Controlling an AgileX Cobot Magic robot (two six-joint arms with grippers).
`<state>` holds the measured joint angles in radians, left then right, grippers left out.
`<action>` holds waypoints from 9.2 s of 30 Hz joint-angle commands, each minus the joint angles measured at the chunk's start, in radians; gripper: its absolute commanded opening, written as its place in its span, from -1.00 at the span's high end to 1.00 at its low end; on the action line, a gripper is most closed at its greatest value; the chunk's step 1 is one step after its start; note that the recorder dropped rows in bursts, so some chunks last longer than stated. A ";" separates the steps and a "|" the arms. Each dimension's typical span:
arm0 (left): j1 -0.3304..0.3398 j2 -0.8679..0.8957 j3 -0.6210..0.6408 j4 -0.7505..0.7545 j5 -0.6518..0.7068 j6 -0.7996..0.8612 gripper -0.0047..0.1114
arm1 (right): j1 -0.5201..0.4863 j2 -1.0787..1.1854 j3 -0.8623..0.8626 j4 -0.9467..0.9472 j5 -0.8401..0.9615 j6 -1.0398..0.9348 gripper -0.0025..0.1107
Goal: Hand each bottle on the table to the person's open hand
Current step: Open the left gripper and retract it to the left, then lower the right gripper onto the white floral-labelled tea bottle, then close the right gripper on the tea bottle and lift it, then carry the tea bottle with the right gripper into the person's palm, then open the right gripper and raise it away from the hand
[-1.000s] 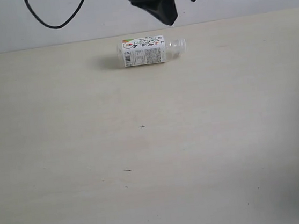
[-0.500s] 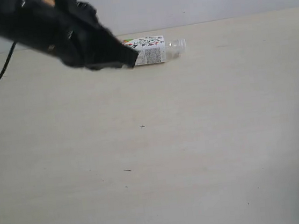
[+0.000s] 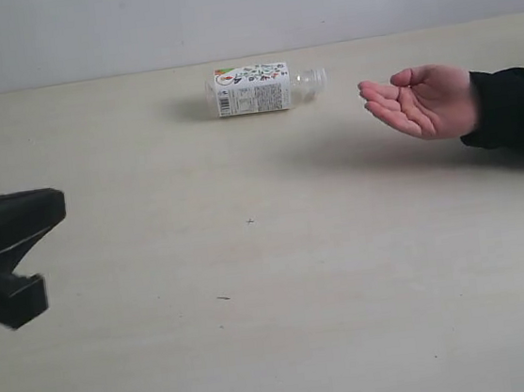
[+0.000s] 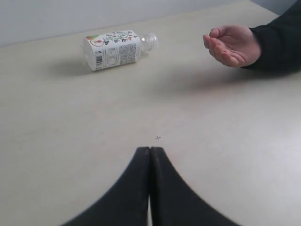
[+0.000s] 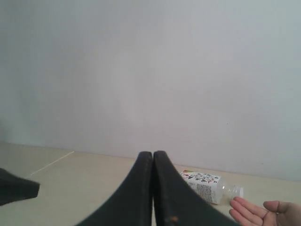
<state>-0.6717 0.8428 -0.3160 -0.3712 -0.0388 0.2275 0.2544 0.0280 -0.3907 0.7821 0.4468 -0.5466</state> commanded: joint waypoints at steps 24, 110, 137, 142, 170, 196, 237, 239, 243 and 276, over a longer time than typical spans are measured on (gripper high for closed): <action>-0.002 -0.364 0.269 -0.086 -0.120 0.001 0.92 | -0.001 1.852 -1.473 -0.500 0.192 -0.092 0.96; -0.002 -0.364 0.269 -0.086 -0.120 0.003 0.92 | 0.104 2.655 -1.981 -0.702 0.281 -0.821 -0.40; -0.002 -0.364 0.269 -0.086 -0.120 0.003 0.92 | 0.106 2.635 -1.981 -0.706 0.282 -0.723 0.96; -0.002 -0.364 0.269 -0.086 -0.120 0.003 0.92 | 0.106 2.605 -1.981 -0.709 0.280 -0.676 0.96; -0.002 -0.364 0.269 -0.084 -0.120 0.004 0.92 | 0.044 2.318 -1.981 -1.118 0.774 0.533 0.96; -0.002 -0.364 0.269 -0.084 -0.120 0.004 0.92 | 0.032 1.964 -1.214 -1.026 0.478 0.823 0.96; -0.002 -0.364 0.269 -0.084 -0.120 0.004 0.92 | 0.032 2.049 -1.171 -1.126 0.372 0.909 -0.53; -0.002 -0.364 0.269 -0.084 -0.120 0.004 0.92 | 0.032 2.049 -1.171 -1.126 0.372 0.909 -0.53; -0.002 -0.364 0.269 -0.084 -0.120 0.004 0.92 | 0.032 2.044 -1.171 -1.141 0.370 0.909 -0.53; -0.002 -0.364 0.269 -0.084 -0.120 0.004 0.92 | 0.032 1.510 -1.125 -0.967 0.468 0.704 0.54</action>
<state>-0.6717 0.4865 -0.0506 -0.4528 -0.1571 0.2276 0.2879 1.6067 -1.5450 -0.1908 0.9029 0.1672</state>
